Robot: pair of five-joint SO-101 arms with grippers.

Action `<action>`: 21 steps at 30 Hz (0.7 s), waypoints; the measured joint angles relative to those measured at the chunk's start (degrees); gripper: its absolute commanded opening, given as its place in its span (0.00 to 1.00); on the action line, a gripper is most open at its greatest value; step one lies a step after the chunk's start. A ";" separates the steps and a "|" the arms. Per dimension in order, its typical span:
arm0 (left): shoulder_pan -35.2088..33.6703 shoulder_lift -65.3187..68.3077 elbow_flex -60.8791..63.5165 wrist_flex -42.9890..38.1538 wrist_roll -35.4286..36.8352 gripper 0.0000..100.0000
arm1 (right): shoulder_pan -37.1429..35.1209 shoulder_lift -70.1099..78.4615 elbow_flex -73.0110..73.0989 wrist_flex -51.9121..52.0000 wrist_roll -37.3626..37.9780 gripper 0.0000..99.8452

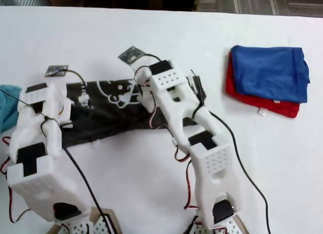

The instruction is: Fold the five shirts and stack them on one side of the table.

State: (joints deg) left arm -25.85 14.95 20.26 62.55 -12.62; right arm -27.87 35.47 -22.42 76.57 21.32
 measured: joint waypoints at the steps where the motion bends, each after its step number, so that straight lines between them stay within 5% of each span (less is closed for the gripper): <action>1: 0.00 0.00 0.00 0.00 0.00 0.03 | 0.97 -0.79 0.09 0.00 -0.26 0.02; 12: 0.00 0.00 0.00 0.00 0.00 0.03 | 11.16 -8.79 6.15 7.47 -3.60 0.02; 21: 0.00 0.00 0.00 0.00 0.00 0.03 | 18.55 -9.05 19.87 -2.02 -1.14 0.02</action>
State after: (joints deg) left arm -25.85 14.95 20.26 62.55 -12.62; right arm -9.32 26.42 -2.55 74.55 20.18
